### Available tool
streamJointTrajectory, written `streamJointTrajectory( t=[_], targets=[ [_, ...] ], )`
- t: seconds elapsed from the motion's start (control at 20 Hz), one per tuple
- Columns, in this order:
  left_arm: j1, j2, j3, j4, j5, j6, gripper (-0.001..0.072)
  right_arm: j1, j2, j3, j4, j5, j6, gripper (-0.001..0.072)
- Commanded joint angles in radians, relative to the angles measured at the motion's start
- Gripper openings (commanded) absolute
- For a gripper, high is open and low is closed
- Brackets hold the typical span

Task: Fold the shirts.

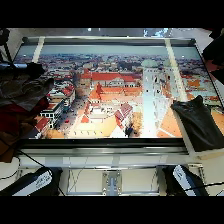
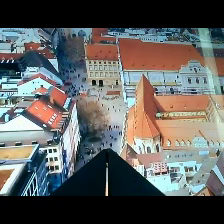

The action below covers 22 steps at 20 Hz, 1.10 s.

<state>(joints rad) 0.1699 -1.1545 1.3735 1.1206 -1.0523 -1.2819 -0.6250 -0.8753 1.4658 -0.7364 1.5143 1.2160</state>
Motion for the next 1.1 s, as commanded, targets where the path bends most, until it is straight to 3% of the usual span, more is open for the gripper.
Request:
streamJointTrajectory(
  t=[0.0, 0.65, 0.75, 0.8, 0.85, 0.95, 1.0, 1.05],
  targets=[
    [0.0, 0.0, 0.0, 0.0, 0.0, 0.0, 0.0012, 0.0, 0.001, 0.001, 0.0, 0.0, 0.001, 0.001],
    [0.0, 0.0, 0.0, 0.003, 0.001, 0.002, 0.0013, 0.0, 0.0, 0.001, 0.0, 0.0, 0.001, 0.001],
    [0.002, -0.011, 0.0, 0.075, 0.116, 0.004, 0.0039, 0.0, 0.001, 0.001, 0.0, 0.0, 0.001, 0.001],
    [0.005, -0.018, 0.0, 0.148, 0.19, 0.002, 0.0083, 0.0, 0.001, 0.001, 0.0, -0.01, -0.001, 0.001],
    [0.016, -0.033, 0.0, 0.235, 0.264, -0.057, 0.0149, 0.0, 0.0, 0.001, 0.0, -0.049, -0.005, 0.001],
    [0.077, -0.084, 0.0, 0.377, 0.33, -0.263, 0.029, 0.0, 0.001, 0.001, 0.0, -0.137, -0.003, 0.001],
    [0.126, -0.122, 0.001, 0.398, 0.328, -0.327, 0.0454, 0.0, 0.001, 0.001, 0.002, -0.148, -0.003, 0.001],
    [0.175, -0.163, 0.001, 0.393, 0.315, -0.364, 0.0566, 0.0, 0.001, 0.001, 0.001, -0.146, -0.003, 0.001]
  ],
)
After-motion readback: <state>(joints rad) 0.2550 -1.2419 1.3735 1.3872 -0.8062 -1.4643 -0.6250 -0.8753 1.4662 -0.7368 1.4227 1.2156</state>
